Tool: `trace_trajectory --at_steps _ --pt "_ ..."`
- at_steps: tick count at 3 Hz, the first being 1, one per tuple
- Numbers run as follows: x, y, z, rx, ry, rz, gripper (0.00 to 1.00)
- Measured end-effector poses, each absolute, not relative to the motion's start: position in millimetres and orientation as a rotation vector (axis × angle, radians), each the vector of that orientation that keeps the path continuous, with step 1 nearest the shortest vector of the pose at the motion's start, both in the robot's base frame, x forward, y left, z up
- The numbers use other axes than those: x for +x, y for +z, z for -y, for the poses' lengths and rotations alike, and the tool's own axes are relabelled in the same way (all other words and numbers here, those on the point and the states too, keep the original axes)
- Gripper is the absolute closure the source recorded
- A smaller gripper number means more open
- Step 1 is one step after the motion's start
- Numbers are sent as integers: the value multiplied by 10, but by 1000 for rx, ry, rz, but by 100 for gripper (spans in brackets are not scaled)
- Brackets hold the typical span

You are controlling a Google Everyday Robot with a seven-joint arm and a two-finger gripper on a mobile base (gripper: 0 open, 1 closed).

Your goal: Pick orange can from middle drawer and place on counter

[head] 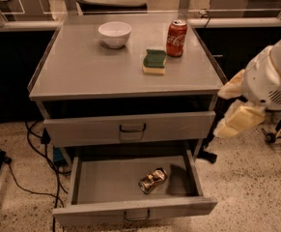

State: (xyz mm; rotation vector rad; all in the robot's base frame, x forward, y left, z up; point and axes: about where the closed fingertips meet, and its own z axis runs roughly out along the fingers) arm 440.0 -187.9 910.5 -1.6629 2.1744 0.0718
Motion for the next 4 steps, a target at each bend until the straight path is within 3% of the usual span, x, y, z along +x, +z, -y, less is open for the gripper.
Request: trace_trajectory --at_steps 1,2,3,4 --pt "4412 8683 1673 -1618 134 -2135 61" --pt "4446 8119 1392 -1550 205 -2106 92" --pt "4499 7777 1198 -1500 210 -2083 100" --pt "4499 7777 1198 -1500 210 -2083 100"
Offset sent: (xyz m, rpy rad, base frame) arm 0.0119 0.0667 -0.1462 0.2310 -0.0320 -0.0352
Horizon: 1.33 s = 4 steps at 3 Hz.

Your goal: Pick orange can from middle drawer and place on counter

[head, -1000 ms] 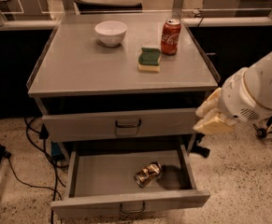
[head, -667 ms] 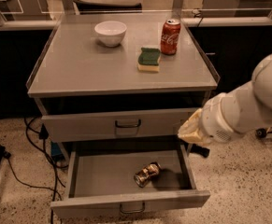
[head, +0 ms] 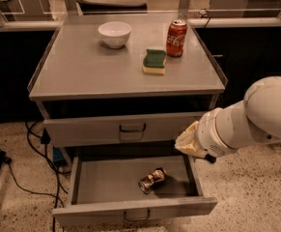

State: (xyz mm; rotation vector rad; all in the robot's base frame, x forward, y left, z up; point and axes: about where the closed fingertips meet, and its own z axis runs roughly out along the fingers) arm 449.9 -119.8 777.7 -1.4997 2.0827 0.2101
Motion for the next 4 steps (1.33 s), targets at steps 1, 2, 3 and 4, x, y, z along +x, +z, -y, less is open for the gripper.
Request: trace_trajectory --at_steps 1,2,3,4 --pt "4513 7248 1243 -1492 255 -2095 100" --pt "4573 6737 1270 -1479 287 -2085 100" --pt "4665 6246 1163 -1493 314 -2051 100" --pt "4800 5618 1053 -1489 333 -2065 100"
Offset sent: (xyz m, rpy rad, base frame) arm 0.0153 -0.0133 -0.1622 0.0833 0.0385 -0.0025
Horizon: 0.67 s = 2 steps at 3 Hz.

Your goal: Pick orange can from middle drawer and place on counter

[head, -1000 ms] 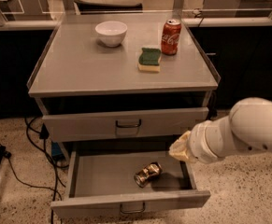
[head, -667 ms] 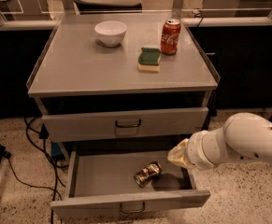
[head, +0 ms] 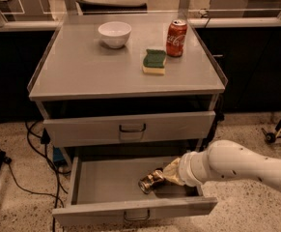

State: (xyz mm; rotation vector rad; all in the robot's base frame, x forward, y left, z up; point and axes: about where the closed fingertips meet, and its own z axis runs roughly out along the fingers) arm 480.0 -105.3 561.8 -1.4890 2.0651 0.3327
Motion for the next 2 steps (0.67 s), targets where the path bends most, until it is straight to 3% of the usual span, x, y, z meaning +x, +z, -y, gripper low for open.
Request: trace_trajectory --at_steps 2 --pt "4888 5362 1062 -1527 294 -2028 100"
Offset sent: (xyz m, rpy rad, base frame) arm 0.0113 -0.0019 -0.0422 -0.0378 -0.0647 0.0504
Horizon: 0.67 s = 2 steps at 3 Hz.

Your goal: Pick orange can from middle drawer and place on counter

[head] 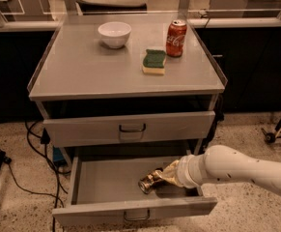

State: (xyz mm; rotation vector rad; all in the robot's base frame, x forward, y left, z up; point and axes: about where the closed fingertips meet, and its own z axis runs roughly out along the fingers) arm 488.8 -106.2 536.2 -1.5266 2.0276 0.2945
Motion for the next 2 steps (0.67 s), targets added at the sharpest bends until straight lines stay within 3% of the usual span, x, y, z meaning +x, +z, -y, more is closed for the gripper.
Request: trace_trajectory --at_steps 2 --pt "5191 4758 1107 -1572 253 -1996 100"
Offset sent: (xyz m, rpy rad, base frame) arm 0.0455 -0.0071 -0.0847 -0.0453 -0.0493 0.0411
